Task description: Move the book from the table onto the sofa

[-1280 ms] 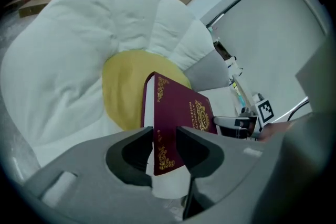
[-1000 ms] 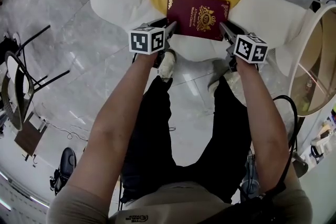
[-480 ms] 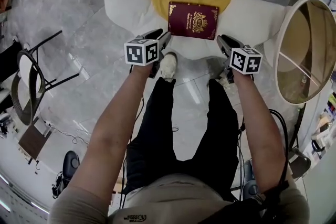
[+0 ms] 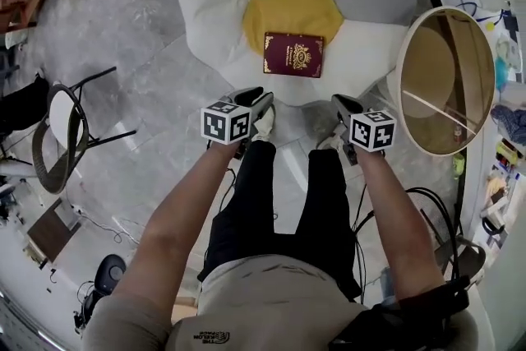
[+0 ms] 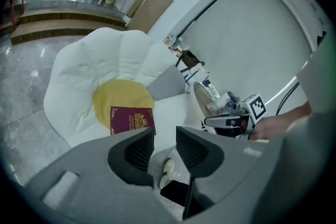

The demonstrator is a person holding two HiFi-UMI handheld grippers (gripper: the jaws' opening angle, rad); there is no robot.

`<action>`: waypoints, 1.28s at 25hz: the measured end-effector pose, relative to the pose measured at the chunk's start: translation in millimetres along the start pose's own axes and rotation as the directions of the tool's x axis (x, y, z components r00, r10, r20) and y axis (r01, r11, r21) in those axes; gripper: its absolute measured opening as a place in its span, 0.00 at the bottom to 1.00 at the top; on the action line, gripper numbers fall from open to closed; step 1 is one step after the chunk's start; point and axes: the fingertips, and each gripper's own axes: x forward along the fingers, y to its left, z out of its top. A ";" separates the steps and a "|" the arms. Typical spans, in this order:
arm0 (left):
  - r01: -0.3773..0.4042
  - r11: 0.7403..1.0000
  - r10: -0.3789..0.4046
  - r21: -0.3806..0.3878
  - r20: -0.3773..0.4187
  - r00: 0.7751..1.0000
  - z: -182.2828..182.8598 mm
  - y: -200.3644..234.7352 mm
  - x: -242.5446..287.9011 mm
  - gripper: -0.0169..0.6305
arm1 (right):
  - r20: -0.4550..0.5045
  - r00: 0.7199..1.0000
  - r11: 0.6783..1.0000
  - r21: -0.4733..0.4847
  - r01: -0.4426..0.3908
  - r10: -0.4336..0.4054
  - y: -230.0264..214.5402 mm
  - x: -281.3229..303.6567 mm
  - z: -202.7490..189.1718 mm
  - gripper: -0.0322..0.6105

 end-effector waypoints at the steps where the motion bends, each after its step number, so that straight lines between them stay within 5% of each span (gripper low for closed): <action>1: 0.010 1.000 -0.010 0.009 0.006 1.000 2.9 -10.5 -10.3 0.23 | -0.002 1.000 1.000 -0.001 -0.002 0.002 8.2 -11.6 -1.1 0.08; 10: 0.137 0.982 -0.144 0.131 0.042 0.989 32.9 -123.9 -101.9 0.04 | 0.006 0.999 0.991 -0.127 -0.051 0.052 87.3 -121.3 2.2 0.07; 16: 0.162 0.955 -0.178 0.248 0.041 0.983 51.3 -187.4 -154.7 0.04 | 0.079 0.995 0.982 -0.184 -0.049 0.064 131.2 -184.8 21.9 0.07; 32: 0.267 0.874 -0.302 0.406 0.022 0.953 53.1 -317.5 -247.9 0.04 | 0.186 0.975 0.937 -0.347 -0.049 0.120 221.2 -298.9 37.8 0.07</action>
